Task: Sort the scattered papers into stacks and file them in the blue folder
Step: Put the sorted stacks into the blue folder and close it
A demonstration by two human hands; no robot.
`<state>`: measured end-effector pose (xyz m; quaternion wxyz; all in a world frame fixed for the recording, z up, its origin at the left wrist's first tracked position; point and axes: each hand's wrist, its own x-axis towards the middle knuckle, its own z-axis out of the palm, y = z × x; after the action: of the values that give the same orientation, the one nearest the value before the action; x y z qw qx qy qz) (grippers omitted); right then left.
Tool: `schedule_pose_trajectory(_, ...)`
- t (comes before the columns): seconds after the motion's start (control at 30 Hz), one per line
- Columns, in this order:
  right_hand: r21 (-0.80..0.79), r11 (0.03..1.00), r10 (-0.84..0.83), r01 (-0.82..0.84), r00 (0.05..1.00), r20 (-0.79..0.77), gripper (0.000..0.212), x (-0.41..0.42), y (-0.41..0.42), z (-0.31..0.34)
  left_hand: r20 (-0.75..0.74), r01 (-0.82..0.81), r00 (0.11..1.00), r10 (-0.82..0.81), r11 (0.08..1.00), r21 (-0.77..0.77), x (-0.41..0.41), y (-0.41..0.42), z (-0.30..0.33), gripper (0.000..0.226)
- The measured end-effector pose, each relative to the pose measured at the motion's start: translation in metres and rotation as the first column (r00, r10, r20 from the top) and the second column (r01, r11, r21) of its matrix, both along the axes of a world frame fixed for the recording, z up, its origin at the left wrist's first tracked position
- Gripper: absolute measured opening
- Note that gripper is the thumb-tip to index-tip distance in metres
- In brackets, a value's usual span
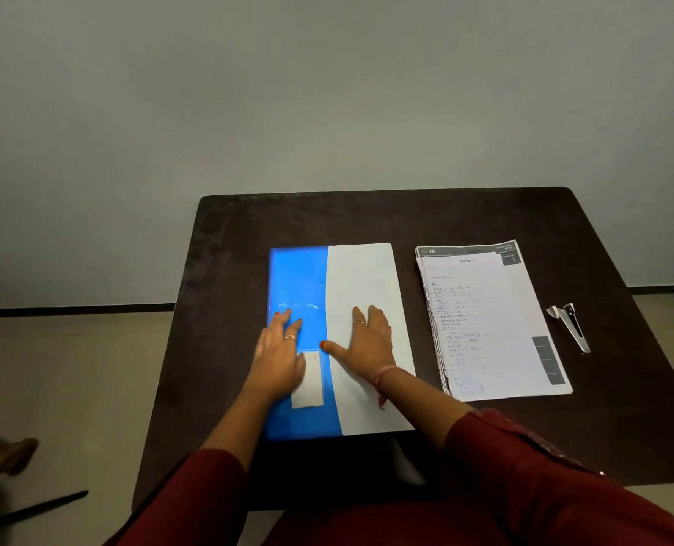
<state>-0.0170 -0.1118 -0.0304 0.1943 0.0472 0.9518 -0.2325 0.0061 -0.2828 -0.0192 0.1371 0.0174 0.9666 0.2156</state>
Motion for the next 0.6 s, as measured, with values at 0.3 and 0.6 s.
schedule_pose_trajectory(0.3,0.198,0.980,0.004,-0.029,0.992,0.126,0.084,-0.016,-0.025,0.009,0.111,0.035,0.993,-0.030,0.999,-0.040,-0.010,0.016,-0.033,0.087)
schedule_pose_trajectory(0.6,0.383,0.903,0.180,-0.194,0.981,0.072,0.037,-0.039,-0.029,0.022,0.088,0.080,0.994,-0.072,0.992,-0.099,-0.008,0.015,-0.039,0.122)
